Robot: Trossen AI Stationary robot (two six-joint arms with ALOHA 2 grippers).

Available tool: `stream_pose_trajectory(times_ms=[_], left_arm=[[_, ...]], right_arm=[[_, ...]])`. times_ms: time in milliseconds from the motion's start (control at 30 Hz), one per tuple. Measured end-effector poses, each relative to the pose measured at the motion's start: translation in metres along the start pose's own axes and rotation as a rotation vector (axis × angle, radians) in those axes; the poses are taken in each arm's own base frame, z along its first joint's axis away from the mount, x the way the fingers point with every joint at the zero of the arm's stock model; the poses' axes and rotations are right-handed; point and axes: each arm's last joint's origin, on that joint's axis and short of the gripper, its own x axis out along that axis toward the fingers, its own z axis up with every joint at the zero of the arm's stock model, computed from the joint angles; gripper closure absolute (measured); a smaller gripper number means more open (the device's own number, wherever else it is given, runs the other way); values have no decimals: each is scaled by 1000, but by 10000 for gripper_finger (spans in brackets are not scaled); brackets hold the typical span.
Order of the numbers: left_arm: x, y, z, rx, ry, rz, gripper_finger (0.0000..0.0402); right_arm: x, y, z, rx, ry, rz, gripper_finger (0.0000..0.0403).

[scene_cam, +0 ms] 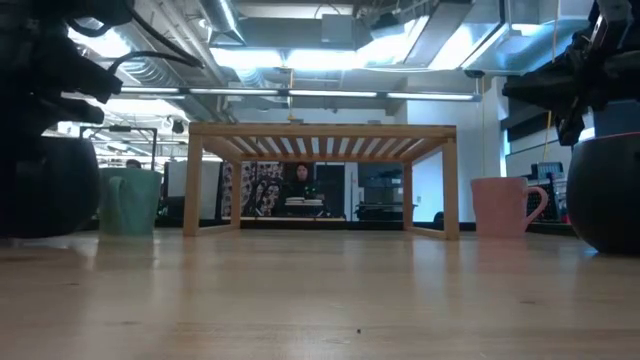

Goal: Place coffee mugs
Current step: Put the black mug on the shelf

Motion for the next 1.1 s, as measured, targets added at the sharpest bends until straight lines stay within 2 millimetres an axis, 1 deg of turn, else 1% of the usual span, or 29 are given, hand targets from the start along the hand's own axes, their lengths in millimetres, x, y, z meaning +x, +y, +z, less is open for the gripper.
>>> stream_pose_trajectory(times_ms=[133,233,433,667,800,1000,1100], left_arm=[[-2,-1,1,-14,-4,-6,383],[-12,-2,4,-15,-30,-11,384],[-45,-5,11,3,-90,-22,385],[-88,-7,17,19,-209,-12,385],[-105,-5,17,35,-245,23,385],[-133,2,29,91,-260,99,385],[-147,7,41,125,-284,120,385]], right_arm=[[0,0,0,-1,0,0,388],[0,0,0,0,0,0,388],[0,0,0,0,0,0,388],[0,0,0,0,0,0,388],[0,0,0,0,0,0,388],[0,0,0,0,0,0,388],[0,0,0,0,0,0,388]])
